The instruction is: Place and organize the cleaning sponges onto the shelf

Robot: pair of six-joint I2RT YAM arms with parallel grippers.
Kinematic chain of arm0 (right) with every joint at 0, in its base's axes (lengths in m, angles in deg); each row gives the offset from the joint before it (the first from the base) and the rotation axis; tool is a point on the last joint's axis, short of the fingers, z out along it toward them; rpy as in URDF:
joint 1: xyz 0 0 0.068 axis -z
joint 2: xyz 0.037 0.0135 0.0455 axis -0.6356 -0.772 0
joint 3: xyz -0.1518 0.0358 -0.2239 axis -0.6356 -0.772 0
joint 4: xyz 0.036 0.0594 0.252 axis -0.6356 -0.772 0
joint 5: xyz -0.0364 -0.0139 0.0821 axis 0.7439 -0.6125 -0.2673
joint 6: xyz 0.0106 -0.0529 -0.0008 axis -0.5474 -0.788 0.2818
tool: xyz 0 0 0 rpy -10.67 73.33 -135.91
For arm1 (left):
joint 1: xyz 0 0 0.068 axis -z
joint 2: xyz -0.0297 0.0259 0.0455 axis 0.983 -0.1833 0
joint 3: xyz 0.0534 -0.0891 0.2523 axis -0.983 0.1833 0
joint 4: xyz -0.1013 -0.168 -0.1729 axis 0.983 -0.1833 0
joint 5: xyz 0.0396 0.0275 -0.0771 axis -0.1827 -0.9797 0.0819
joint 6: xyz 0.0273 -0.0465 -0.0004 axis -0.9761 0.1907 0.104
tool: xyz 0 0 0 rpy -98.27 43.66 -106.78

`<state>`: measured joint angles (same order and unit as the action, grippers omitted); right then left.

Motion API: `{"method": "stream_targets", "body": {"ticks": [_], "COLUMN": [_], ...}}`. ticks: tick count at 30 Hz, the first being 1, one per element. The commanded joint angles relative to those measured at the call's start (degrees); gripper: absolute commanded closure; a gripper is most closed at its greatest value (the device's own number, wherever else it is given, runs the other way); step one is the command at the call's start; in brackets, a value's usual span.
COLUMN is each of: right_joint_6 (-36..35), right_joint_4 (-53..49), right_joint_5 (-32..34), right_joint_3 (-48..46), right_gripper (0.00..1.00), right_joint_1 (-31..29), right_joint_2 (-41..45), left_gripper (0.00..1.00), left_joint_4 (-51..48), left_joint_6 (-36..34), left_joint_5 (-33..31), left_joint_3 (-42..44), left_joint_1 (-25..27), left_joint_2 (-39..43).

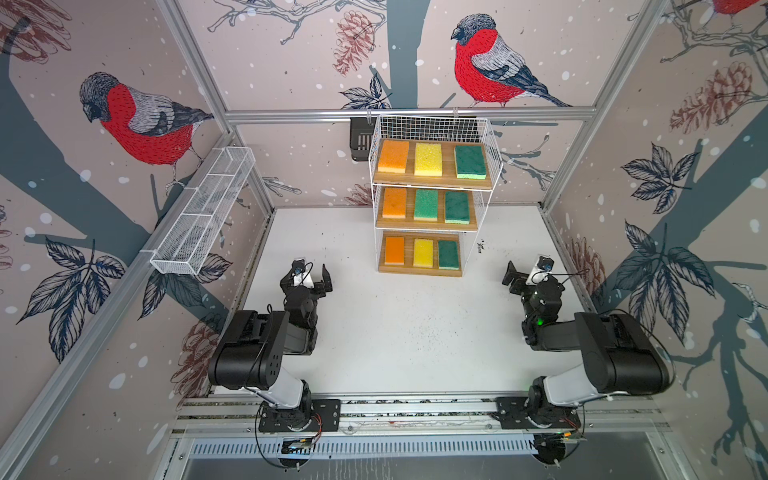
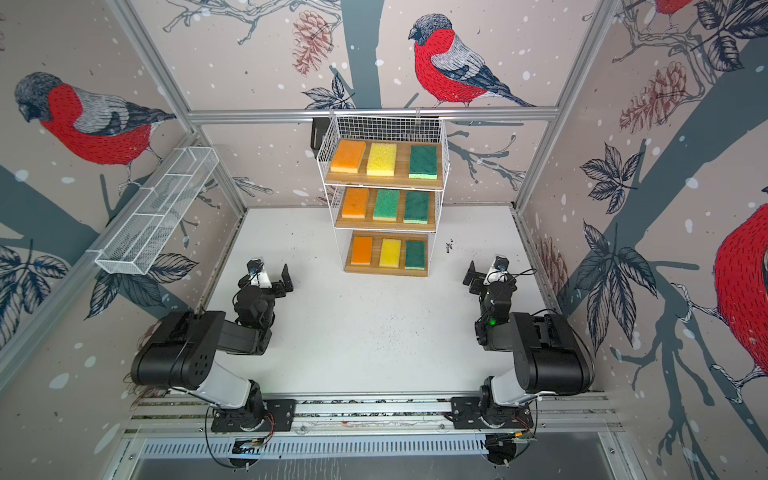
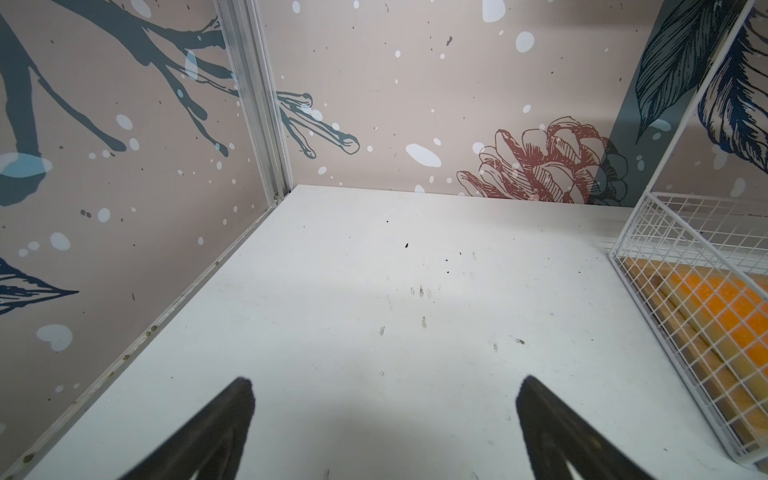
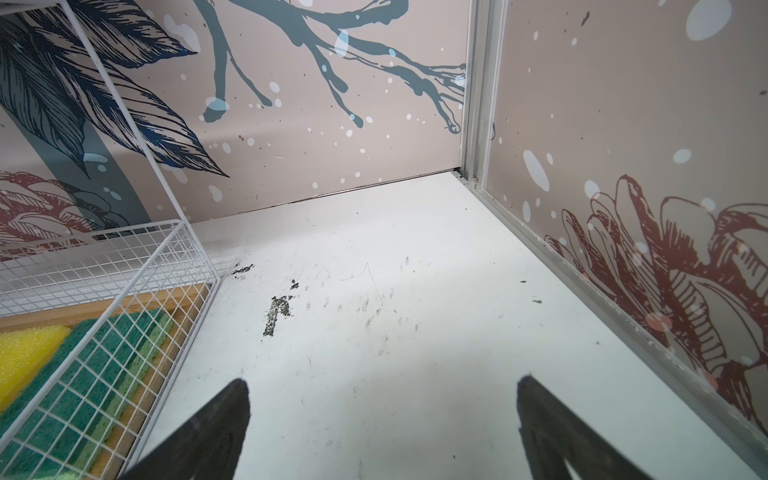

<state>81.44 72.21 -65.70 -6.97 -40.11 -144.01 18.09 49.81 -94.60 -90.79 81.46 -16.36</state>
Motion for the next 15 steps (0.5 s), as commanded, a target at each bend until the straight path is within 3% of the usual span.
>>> {"method": "stream_targets", "body": {"ticks": [1, 15], "right_joint_6": [-0.05, -0.05], "right_joint_4": [0.17, 0.17], "right_joint_5": [0.26, 0.22], "right_joint_3": [-0.05, -0.02], "right_gripper": [0.00, 0.01], "right_joint_1": [-0.11, -0.08], "right_joint_2": [0.17, 0.14], "left_gripper": [0.01, 0.02], "left_joint_4": [1.16, 1.18], "left_joint_6": [-0.16, -0.16], "left_joint_5": [0.13, 0.10], "left_joint_3": [0.02, 0.05], "left_joint_1": [-0.05, -0.07], "left_joint_2": [0.09, 0.09]}}
